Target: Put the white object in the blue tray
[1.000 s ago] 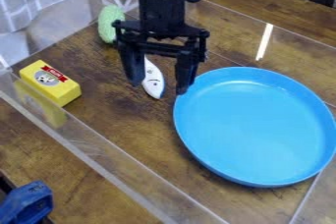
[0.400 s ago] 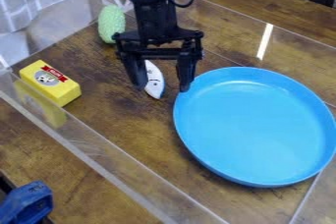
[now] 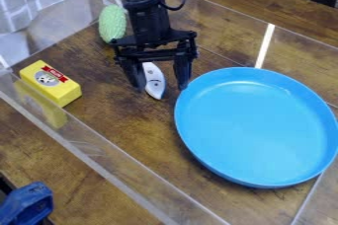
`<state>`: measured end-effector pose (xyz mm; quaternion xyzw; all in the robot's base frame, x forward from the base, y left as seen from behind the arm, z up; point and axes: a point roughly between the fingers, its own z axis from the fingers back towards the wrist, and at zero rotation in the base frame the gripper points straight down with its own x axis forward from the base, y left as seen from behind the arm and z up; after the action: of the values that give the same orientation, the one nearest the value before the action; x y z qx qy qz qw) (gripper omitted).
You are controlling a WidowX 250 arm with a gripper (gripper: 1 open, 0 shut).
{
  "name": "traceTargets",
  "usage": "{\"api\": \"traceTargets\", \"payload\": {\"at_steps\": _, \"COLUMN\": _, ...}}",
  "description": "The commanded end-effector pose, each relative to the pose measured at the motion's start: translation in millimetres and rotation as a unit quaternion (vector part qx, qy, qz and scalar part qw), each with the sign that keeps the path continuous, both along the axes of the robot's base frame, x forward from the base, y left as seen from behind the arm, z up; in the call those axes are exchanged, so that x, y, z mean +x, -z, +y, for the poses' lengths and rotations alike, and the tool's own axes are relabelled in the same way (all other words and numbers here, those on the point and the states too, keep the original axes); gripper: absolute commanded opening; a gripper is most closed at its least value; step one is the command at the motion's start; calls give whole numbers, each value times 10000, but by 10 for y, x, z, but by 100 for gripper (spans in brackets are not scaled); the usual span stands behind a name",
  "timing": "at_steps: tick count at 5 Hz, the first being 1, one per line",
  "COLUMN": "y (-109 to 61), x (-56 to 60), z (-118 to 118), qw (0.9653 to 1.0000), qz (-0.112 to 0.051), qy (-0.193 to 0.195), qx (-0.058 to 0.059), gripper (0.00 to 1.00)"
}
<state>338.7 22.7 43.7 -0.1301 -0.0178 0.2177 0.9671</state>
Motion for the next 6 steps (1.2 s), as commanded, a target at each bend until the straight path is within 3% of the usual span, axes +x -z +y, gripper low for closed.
{"api": "traceTargets", "payload": {"at_steps": 1, "y": -128, "x": 172, "z": 134, "qw": 9990, "qz": -391, "qy": -192, "qx": 24, "gripper": 100}}
{"api": "traceTargets", "payload": {"at_steps": 4, "y": 26, "x": 321, "z": 194, "qw": 9981, "qz": -462, "qy": -412, "qx": -45, "gripper": 100}}
{"api": "traceTargets", "payload": {"at_steps": 6, "y": 147, "x": 402, "z": 227, "qw": 9972, "qz": -442, "qy": -611, "qx": -15, "gripper": 100}}
